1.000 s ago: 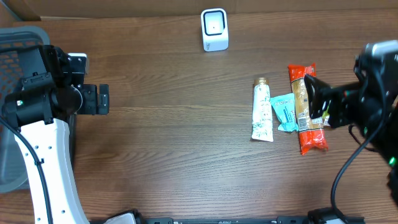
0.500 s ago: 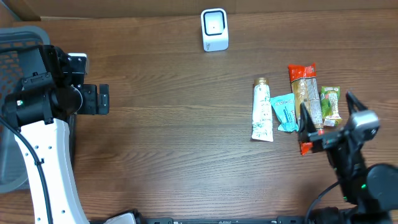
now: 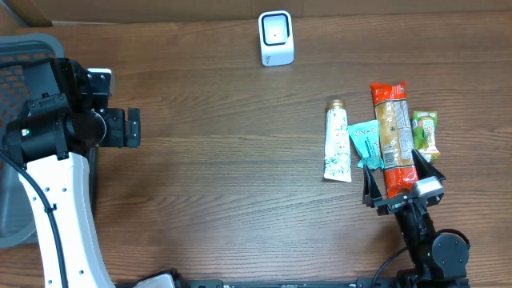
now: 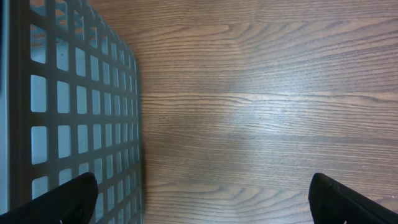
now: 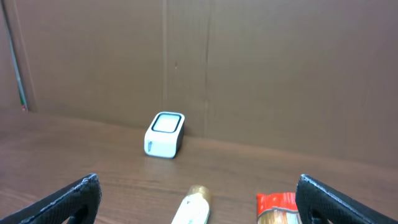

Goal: Scan the item barcode

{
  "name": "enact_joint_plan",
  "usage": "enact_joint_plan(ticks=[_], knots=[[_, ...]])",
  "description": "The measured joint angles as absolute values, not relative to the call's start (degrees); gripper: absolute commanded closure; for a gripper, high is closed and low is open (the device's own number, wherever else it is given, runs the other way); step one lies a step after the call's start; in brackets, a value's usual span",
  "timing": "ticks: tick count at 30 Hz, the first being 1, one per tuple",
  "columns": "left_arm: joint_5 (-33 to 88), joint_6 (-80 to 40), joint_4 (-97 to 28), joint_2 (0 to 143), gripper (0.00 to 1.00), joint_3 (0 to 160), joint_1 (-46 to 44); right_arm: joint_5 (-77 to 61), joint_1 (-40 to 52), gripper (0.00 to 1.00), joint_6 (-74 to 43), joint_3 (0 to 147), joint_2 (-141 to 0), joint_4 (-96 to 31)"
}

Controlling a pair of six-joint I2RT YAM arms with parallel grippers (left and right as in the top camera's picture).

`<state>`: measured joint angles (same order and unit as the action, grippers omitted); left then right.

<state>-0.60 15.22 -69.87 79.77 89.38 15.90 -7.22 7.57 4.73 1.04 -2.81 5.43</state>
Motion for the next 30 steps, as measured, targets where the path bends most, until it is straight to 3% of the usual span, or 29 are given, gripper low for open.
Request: enact_joint_plan(ticks=[6,30], knots=[[-0.62,15.22,-69.89,79.77,0.0,89.38,15.9,-7.22,7.57,0.0,4.69,1.04,-0.82,-4.49],[-0.62,15.22,-69.87,79.77,0.0,89.38,15.9,-7.27,7.6,0.0,4.67,1.04,-0.8,-4.49]])
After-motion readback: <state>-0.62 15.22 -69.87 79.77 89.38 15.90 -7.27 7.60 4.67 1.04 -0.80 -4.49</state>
